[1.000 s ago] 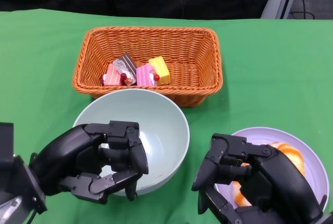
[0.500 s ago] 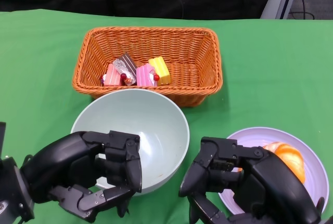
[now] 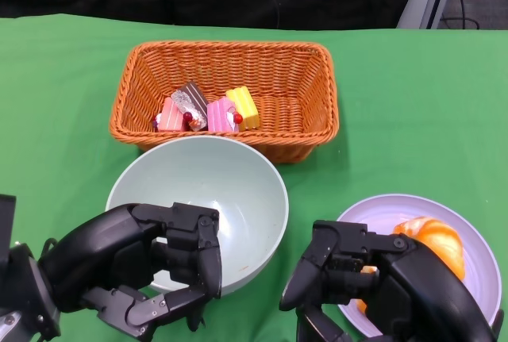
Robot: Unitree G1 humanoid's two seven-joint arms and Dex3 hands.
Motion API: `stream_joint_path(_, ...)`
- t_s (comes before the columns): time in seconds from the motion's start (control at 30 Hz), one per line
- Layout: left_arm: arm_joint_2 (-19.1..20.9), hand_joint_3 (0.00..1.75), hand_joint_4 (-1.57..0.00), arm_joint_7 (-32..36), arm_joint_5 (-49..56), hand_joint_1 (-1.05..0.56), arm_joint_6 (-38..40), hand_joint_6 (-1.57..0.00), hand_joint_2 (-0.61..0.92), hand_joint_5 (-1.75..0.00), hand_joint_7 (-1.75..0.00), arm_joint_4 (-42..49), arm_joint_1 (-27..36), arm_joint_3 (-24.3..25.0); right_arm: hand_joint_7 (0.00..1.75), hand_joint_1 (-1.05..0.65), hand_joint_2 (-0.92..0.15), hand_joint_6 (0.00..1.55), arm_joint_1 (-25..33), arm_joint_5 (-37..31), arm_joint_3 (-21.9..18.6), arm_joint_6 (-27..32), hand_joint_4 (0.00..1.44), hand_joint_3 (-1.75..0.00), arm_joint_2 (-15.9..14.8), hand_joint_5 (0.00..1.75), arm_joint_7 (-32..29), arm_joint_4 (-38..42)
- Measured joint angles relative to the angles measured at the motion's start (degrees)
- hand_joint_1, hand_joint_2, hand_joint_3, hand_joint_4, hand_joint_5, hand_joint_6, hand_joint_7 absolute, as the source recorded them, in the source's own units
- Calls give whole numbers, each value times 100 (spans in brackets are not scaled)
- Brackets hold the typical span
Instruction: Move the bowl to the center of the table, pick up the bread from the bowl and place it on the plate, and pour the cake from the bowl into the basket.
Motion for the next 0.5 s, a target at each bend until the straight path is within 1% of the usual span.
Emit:
stream_joint_path(0.37, -116, 100, -66, -91, 100, -17, -311, -70, 61, -175, -146, 122, 22, -80, 114, -8, -41, 80, 177, -8, -42, -8, 80, -126, -73, 144, -5, -15)
stream_joint_path(0.5, -117, 98, -65, -90, 164, -18, -318, -70, 61, -174, -145, 122, 26, -107, 114, -7, -42, 80, 214, -39, -42, -131, 81, -125, -107, 145, -4, -14)
